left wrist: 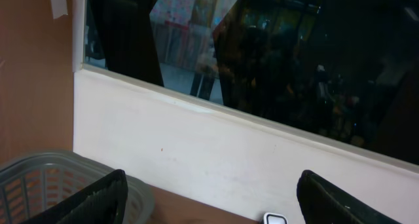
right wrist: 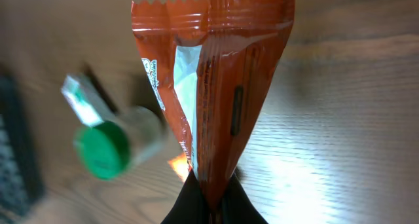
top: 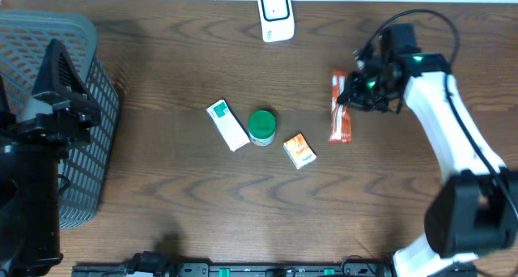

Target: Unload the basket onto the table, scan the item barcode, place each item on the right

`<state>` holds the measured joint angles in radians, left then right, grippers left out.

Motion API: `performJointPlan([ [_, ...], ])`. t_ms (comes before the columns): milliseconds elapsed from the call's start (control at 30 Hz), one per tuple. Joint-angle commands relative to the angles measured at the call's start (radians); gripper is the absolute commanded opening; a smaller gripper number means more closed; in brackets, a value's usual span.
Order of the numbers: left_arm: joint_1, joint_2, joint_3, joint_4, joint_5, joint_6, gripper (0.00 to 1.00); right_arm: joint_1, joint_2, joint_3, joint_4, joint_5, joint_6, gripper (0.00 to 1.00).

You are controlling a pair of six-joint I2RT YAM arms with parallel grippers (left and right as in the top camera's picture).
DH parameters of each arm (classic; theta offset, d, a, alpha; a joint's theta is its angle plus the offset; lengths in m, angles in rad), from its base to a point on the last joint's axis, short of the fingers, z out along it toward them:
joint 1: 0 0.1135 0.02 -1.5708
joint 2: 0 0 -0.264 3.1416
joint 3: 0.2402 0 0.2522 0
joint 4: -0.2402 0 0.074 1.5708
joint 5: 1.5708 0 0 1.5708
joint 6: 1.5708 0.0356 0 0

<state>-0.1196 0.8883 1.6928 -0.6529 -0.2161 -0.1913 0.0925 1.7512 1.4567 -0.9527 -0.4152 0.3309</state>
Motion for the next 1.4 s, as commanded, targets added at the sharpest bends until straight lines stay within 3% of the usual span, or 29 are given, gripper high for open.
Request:
performJointPlan([
  [0,0.003,-0.004,-0.002,0.003,-0.005,-0.013,0.83,-0.007,-0.109,0.020,0.013,-0.023,0.248,0.02],
  [400,0.003,-0.004,-0.002,0.003,-0.005,-0.013,0.83,0.015,-0.294,0.020,-0.031,-0.024,0.631,0.01],
  [600,0.003,-0.004,-0.002,0.003,-0.005,-0.013,0.83,0.091,-0.300,0.020,-0.038,-0.015,0.650,0.02],
  [800,0.003,-0.004,-0.002,0.003,-0.005,-0.013,0.83,0.237,-0.300,0.020,-0.034,0.051,0.772,0.02],
  [1100,0.003,-0.004,-0.002,0.003,-0.005,-0.013,0.83,0.452,-0.319,0.020,-0.132,0.044,0.771,0.02],
  [1367,0.003,-0.004,-0.002,0.003,-0.005,-0.013,0.83,0.493,-0.351,0.020,-0.158,0.068,0.701,0.02],
])
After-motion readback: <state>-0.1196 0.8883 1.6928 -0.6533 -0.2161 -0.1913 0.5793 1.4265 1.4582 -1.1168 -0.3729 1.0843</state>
